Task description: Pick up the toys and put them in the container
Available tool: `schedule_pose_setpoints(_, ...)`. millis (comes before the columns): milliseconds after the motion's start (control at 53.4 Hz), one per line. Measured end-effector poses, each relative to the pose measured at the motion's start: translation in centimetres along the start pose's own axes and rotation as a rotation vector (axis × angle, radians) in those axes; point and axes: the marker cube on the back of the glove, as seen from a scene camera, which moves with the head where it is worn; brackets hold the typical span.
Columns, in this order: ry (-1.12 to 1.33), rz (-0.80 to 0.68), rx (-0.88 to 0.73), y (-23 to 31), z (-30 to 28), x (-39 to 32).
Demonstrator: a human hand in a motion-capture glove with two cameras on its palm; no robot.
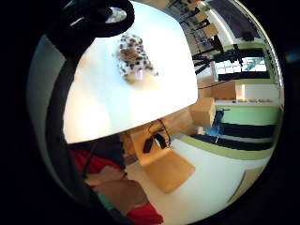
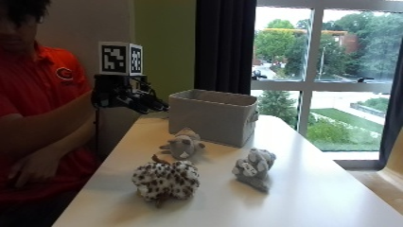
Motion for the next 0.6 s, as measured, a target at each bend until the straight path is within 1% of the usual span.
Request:
schedule_pose_setpoints(187,-0.041,-0.019,0.002,0.0,0.9,0.4)
schedule_pose_setpoints(449,-0.082,-0.06,0.05,-0.6,2.4,0.1)
schedule_pose_setpoints(599,-0.063,-0.084,0.042,-1.5,3.9,-0.3)
